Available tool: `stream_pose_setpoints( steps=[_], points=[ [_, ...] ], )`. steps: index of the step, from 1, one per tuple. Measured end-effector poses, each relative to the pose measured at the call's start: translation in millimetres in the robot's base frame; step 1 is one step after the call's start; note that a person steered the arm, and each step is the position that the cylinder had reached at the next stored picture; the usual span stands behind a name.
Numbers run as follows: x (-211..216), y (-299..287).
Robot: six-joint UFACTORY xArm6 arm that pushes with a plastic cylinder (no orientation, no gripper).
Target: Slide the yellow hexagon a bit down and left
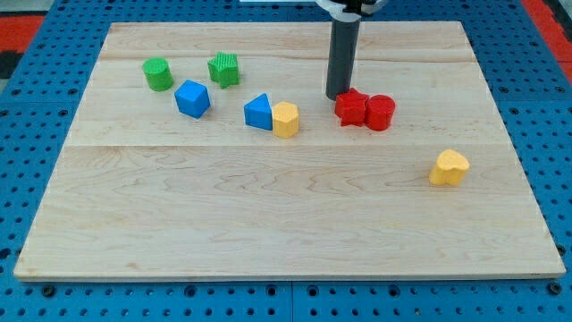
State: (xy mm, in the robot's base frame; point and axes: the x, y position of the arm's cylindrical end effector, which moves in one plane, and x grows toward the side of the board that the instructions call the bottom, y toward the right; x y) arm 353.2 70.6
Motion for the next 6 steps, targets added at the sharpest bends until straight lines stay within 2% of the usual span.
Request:
stream_pose_setpoints(
  steps=[2, 4, 5, 6],
  points=[
    [12.3, 32.3],
    [12.7, -49.3],
    [38.8, -78.1],
    [77.9, -78.3]
  ],
)
